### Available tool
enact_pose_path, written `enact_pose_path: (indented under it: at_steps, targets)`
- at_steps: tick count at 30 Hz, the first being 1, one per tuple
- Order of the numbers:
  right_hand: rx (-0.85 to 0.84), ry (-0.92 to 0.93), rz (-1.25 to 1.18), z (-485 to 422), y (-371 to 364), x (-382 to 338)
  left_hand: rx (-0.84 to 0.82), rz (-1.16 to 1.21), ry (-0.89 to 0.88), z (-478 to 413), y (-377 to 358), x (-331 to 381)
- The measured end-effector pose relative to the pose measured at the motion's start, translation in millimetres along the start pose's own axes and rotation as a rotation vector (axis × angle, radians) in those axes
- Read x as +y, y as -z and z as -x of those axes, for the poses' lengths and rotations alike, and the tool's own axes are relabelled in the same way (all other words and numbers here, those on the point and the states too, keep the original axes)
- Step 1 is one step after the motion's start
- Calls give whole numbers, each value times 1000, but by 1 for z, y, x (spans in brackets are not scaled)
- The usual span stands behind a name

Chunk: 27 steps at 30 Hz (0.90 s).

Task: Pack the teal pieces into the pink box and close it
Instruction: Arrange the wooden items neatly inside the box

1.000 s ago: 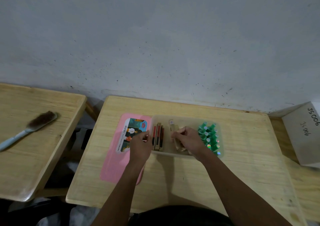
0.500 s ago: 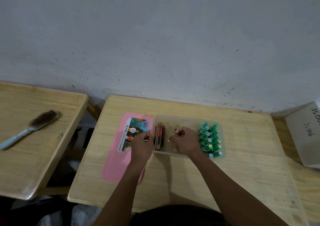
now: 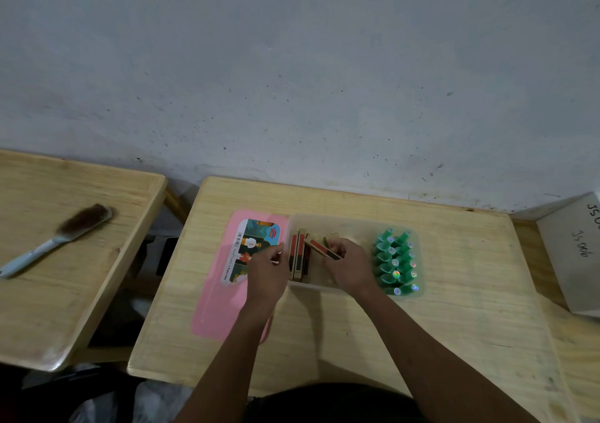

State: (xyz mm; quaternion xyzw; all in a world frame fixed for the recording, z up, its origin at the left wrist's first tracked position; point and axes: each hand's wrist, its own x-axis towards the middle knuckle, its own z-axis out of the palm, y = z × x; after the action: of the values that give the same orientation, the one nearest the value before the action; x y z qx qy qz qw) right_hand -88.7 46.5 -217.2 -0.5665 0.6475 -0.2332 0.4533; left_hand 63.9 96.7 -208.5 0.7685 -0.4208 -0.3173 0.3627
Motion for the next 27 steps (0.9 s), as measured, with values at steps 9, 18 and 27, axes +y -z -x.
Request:
enact_pose_path:
  at_steps: [9, 18, 27]
  targets:
    - [7, 4, 60, -2, -14, -5, 6, -1, 6, 1, 0, 1]
    - [-171, -20, 138, -16, -33, -6, 0, -19, -13, 1, 0, 1]
    - [-141, -31, 177, -17, -31, -5, -5, -1, -2, 3, 1, 3]
